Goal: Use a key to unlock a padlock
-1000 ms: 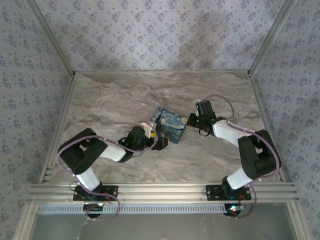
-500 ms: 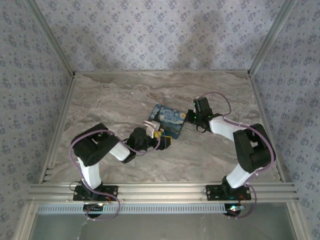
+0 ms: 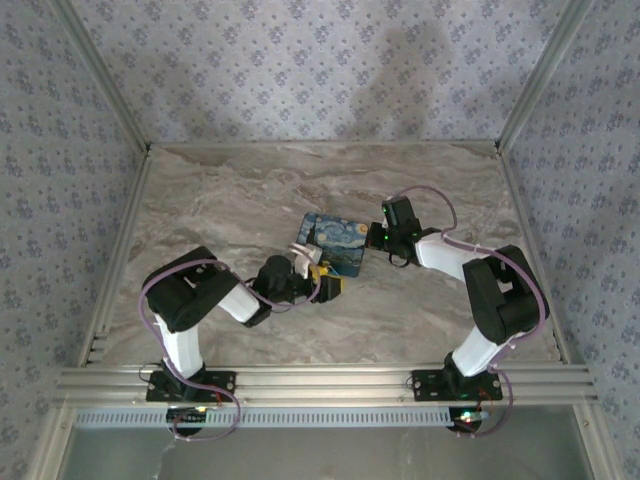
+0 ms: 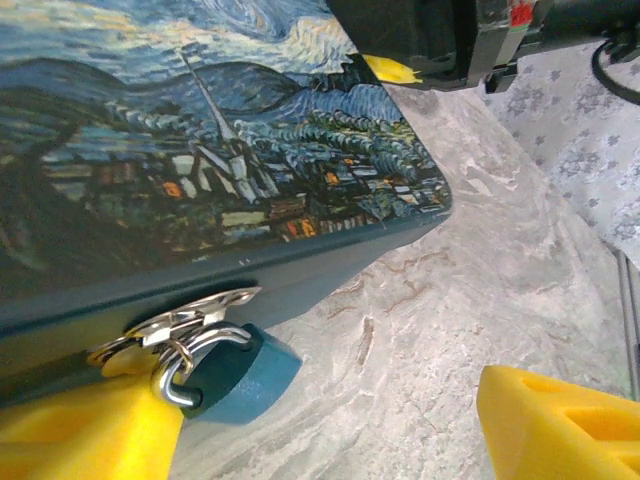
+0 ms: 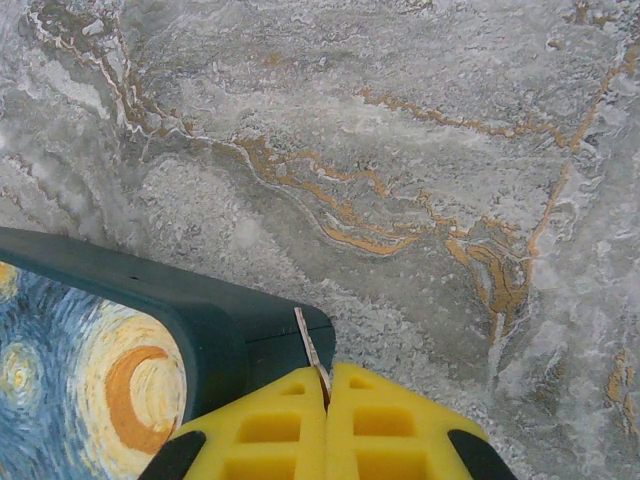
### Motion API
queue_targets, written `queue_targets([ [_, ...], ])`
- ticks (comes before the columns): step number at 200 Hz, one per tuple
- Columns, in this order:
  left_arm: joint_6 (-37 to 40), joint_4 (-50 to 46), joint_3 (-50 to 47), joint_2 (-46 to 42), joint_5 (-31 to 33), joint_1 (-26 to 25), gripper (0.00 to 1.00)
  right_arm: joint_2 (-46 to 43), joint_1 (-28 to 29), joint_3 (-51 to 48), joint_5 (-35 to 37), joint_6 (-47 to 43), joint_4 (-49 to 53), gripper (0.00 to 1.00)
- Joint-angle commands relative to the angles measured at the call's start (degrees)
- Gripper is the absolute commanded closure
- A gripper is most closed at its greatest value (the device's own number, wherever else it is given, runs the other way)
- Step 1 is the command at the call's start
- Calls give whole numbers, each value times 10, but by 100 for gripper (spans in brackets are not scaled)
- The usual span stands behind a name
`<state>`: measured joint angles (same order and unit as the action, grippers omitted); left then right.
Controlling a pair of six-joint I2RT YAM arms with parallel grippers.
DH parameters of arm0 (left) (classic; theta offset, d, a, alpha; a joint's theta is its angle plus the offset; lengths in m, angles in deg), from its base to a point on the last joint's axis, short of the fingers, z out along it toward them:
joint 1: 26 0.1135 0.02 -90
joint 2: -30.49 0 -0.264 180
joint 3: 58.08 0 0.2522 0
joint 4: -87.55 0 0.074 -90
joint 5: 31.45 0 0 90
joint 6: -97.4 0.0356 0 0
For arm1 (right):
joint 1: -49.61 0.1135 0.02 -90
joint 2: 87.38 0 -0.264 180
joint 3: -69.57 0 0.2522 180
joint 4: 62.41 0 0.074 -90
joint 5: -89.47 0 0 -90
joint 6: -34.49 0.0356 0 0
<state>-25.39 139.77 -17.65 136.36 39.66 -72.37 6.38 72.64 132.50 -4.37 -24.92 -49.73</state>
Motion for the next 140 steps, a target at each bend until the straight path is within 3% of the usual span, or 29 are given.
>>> queue_targets([
  [1, -14, 69, -8, 4, -28, 6, 29, 0, 3, 10, -1, 0, 7, 100],
  [105, -53, 55, 26, 42, -44, -10, 27, 2, 15, 12, -2, 6, 0, 100],
  [140, -75, 91, 8, 58, 0, -16, 25, 2, 16, 12, -2, 6, 0, 100],
])
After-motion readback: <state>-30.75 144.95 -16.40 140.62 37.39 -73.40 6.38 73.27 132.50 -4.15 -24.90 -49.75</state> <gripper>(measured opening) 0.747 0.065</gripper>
